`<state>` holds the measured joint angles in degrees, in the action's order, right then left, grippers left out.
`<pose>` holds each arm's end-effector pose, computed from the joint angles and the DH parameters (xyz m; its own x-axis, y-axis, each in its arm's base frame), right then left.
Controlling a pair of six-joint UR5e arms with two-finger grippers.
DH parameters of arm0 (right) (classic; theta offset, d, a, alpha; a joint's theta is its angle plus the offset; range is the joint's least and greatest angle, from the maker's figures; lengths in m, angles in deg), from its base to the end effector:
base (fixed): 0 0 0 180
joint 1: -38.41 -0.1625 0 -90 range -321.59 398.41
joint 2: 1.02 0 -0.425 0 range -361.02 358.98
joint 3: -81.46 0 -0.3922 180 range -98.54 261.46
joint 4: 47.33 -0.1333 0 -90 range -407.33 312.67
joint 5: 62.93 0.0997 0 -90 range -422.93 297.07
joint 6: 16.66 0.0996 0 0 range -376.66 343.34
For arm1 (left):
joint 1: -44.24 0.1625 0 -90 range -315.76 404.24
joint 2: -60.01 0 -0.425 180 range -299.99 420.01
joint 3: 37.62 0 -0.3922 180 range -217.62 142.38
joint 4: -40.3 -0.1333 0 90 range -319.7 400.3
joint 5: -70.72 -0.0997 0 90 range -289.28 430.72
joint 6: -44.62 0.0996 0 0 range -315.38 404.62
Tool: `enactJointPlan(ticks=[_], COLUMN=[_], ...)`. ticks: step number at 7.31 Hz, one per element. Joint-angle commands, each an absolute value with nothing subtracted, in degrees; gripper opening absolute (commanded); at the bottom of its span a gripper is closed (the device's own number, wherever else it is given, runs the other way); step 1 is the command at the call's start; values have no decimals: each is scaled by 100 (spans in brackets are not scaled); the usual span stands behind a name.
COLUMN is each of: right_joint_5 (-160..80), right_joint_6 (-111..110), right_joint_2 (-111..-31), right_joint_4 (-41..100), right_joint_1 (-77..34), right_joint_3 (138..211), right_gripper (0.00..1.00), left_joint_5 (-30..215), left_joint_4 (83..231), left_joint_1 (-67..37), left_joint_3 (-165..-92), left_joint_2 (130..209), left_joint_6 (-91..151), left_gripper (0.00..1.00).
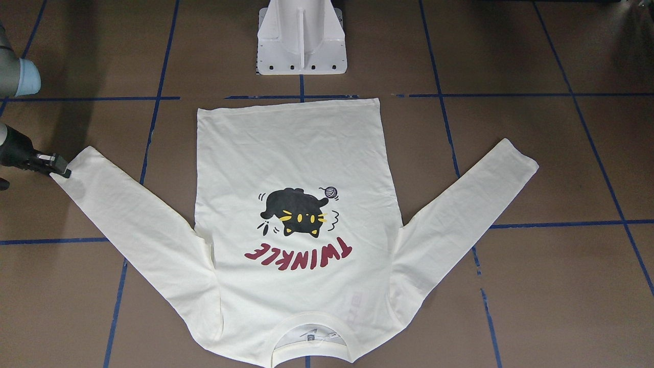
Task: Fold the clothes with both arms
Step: 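Move the right gripper to the cuff of the sleeve nearest it and grasp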
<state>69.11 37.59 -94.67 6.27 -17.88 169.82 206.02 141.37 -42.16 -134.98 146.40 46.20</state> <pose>-0.2149 -0.4421 0.6346 0.6344 0.1690 0.7543 -0.0679 0.9842 -0.1634 -0.0323 -0.4819 0.6032 0.6887 0.2521 -0.6798 -0.0797 0.9582 0.2746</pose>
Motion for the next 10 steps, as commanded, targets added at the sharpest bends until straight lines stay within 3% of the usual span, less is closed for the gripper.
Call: enactJointPlan(ticks=[1,6,7,10], right_joint_5=[6943,7058,7058,6813], right_joint_6=[3730,4195,4596,5162], right_joint_2=[-9454,-9332,-8757,-5807], right_joint_4=[628,716,1072,3827], right_joint_1=[-1793,-1845,-1845,-1697], right_joint_3=[17075,17778,17901,17692], right_gripper=[0,0,0,0], left_joint_5=[20598,20607,20607,20668], left_joint_4=[14137,14129,14137,14383], left_joint_1=[-4216,-4216,-4216,-4216], left_joint_3=[-13492,-13492,-13492,-13492], left_joint_2=[14641,14641,14641,14658], left_joint_6=[4629,4629,4629,4603], left_gripper=[100,100,100,100])
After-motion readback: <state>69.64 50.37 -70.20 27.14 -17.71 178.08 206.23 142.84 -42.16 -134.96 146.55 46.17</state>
